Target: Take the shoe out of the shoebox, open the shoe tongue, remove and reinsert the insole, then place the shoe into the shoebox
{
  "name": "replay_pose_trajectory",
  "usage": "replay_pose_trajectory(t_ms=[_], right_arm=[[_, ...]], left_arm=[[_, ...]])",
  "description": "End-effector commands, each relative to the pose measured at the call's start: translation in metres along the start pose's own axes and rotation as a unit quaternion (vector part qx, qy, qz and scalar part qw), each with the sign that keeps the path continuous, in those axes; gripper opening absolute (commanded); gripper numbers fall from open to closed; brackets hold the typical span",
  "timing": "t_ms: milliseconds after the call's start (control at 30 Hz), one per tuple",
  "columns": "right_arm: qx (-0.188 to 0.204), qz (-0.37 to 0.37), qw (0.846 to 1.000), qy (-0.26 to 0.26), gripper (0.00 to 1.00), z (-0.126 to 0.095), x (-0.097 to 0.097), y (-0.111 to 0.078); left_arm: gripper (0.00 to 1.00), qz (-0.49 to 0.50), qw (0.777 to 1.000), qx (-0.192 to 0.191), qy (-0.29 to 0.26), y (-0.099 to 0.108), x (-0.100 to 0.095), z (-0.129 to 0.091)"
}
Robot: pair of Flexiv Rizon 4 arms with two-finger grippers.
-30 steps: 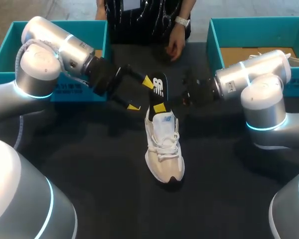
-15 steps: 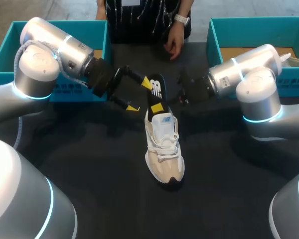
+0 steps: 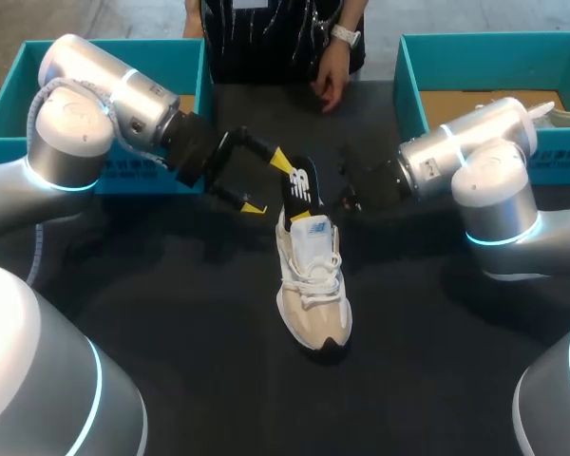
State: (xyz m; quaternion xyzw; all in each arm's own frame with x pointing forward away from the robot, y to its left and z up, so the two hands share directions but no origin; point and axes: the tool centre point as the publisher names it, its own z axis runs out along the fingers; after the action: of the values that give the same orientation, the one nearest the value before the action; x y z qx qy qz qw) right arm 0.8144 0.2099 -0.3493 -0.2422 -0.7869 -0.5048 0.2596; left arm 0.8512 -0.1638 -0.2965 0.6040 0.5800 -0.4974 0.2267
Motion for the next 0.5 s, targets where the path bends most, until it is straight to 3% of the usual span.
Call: replay_pose_trajectory(t_ms=[33, 300, 500], right_arm=[[-0.001, -0.009, 1.0, -0.012, 0.29, -0.003, 0.006, 0.005], [0.0, -0.03, 0.999, -0.03, 0.34, -0.013, 0.008, 0.019], [0.002, -0.038, 0.999, -0.029, 0.31, -0.016, 0.002, 0.029]], left_arm=[[1.0, 0.002, 1.0, 0.002, 0.001, 0.001, 0.0, 0.001], [1.0, 0.001, 1.0, 0.001, -0.001, 0.003, 0.0, 0.002], [1.0, 0.001, 1.0, 0.002, -0.001, 0.004, -0.001, 0.003]])
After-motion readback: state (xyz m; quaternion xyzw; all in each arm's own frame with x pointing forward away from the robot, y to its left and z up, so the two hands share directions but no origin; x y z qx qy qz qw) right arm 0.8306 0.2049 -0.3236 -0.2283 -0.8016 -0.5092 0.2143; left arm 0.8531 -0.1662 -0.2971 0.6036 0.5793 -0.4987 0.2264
